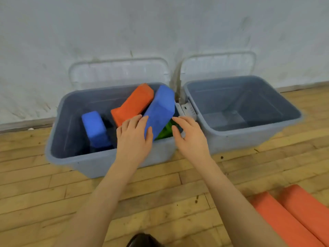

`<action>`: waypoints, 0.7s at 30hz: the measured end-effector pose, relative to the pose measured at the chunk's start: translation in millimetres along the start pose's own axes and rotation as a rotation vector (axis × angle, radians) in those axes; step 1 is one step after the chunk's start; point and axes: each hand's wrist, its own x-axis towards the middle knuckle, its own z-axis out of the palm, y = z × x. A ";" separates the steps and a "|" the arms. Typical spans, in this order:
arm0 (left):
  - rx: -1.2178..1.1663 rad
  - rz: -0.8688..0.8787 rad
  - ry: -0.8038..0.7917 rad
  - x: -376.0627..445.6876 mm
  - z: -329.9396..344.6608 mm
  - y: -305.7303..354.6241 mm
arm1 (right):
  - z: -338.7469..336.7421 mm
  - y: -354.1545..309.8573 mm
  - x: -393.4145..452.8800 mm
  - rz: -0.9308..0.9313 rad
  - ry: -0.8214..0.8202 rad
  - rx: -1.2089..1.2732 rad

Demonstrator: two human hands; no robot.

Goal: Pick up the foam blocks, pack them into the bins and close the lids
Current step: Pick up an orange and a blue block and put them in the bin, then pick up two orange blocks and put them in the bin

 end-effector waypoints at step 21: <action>0.059 0.510 -0.610 -151.4 216.2 250.1 | -157.8 283.8 -285.8 0.652 -0.041 -0.316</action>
